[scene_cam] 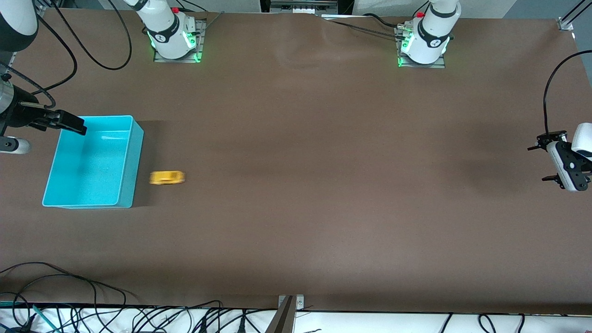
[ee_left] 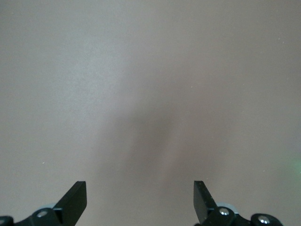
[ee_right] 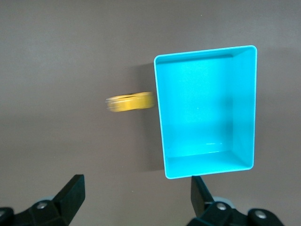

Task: Wind up and store yellow beetle car
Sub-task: 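Reach the right gripper to the car beside the blue bin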

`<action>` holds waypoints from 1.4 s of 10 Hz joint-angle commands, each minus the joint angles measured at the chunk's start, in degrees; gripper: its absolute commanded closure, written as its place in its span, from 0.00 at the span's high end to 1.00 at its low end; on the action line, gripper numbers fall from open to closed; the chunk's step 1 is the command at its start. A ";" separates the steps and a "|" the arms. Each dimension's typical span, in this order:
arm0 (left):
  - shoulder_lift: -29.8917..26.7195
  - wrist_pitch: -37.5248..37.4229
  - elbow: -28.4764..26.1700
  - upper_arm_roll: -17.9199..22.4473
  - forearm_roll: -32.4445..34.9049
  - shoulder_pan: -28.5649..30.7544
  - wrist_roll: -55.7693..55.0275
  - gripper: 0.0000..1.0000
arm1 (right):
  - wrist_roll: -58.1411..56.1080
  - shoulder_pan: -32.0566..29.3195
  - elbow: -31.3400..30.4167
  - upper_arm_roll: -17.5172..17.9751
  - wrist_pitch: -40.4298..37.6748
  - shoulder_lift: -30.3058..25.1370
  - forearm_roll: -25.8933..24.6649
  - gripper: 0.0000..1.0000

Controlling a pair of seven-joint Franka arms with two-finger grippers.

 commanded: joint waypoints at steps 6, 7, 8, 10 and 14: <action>-0.83 -11.98 9.22 0.11 0.43 -6.15 -18.85 1.00 | -2.28 2.30 -0.16 -0.62 0.11 3.11 0.88 1.00; -0.92 -13.74 10.64 0.11 0.42 -7.56 -22.64 1.00 | -2.72 3.36 -0.16 -0.53 0.20 4.78 0.71 1.00; -1.71 -14.89 11.61 0.11 0.42 -9.31 -27.03 1.00 | -5.85 3.97 0.01 -0.62 1.15 6.36 0.45 1.00; -3.29 -16.65 11.79 0.03 0.34 -13.26 -38.61 1.00 | -18.04 3.89 -0.07 -0.62 7.63 11.97 0.18 1.00; -6.36 -18.24 11.97 0.98 0.33 -21.34 -56.41 1.00 | -37.48 8.18 -7.68 -0.62 22.72 16.22 -0.35 1.00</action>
